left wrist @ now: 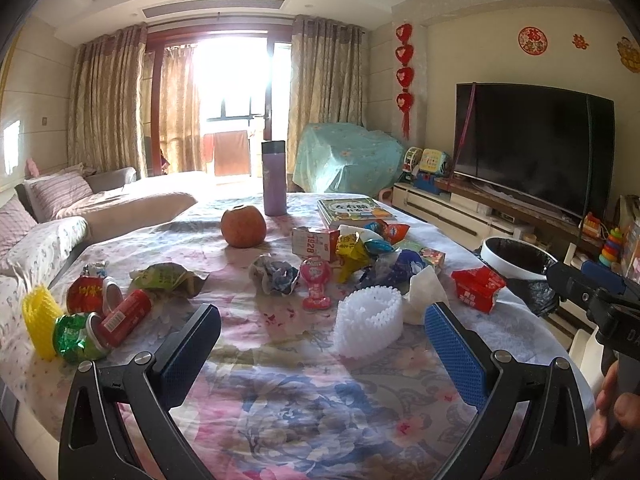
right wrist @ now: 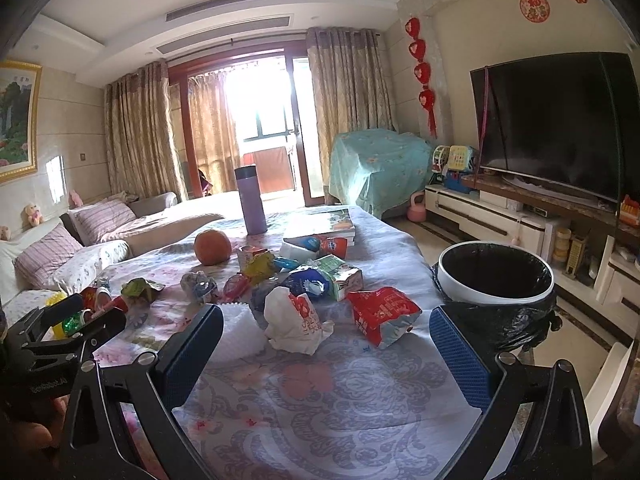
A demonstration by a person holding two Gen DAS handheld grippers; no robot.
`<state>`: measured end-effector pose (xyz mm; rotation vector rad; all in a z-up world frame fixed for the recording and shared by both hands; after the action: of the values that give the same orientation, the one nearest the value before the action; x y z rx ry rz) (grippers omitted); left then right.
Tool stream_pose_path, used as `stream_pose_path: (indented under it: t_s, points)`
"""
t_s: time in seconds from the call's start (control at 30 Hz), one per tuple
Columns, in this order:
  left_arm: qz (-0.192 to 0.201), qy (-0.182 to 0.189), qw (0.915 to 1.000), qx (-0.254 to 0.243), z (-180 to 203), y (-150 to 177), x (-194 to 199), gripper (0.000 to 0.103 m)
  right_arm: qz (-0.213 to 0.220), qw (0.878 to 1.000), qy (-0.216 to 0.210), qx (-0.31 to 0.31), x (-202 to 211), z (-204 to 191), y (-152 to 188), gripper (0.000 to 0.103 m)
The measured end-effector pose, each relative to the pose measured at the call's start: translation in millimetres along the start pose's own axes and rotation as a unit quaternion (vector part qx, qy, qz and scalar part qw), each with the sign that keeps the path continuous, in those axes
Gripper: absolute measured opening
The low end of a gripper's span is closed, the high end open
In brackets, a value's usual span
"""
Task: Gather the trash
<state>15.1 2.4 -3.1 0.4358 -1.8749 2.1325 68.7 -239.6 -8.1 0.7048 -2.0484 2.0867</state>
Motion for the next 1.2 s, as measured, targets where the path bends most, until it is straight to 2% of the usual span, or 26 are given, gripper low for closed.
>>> stream_pose_path:
  t_s: [0.83, 1.2]
  points:
    - [-0.006, 0.008, 0.9999, 0.003, 0, 4, -4, 0.102, -0.007, 1.000, -0.009, -0.008, -4, 1, 6, 0.103]
    - [-0.026, 0.010, 0.9996, 0.000, -2, 11, -20, 0.102, -0.035, 0.999, -0.027, -0.019, -22, 4, 12, 0.103]
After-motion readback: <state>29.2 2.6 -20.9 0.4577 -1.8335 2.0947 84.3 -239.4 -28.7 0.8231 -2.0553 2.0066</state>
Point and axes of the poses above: each gripper's, at about its wrist camera, not at the fingertips, and x roughly against the way its jaws point, z to its right, y to its underside, the point moved 3 cm from there along -x, roughly the way its jaws point, and after that the axes turned 5 degrees about x, right-handed, at the moved point
